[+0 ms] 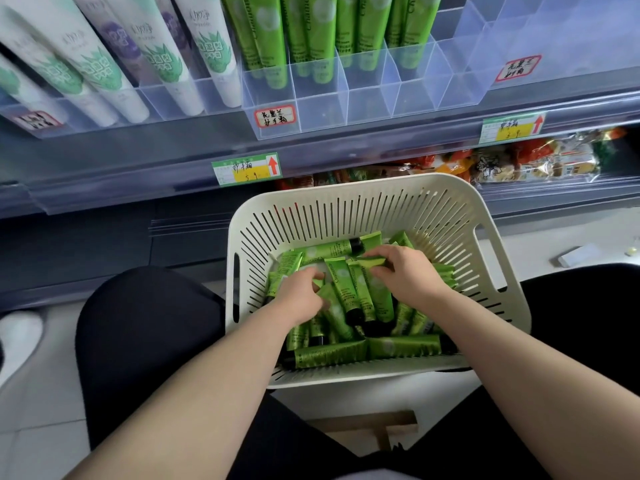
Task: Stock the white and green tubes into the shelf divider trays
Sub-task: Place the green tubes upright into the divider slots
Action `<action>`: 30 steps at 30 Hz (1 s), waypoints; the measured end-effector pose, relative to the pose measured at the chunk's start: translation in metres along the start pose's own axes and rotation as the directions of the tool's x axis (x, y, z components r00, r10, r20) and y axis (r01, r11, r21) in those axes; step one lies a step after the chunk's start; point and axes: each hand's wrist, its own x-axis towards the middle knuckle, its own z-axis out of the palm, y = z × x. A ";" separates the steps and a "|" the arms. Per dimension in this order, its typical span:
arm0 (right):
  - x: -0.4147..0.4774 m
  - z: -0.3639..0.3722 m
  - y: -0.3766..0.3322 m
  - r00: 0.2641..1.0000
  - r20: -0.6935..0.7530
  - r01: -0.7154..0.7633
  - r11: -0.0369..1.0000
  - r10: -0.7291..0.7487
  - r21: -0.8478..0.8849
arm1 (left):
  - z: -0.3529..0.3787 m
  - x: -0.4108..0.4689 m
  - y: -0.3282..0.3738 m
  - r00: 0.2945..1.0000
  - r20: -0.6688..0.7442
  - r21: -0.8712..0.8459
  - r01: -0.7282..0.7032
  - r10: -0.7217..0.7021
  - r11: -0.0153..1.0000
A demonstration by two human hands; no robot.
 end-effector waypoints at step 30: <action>0.003 -0.251 -0.066 0.537 -0.832 0.394 0.913 -0.137 0.104 | -0.170 -0.057 0.326 0.263 -0.616 0.431 -0.677 0.743 0.597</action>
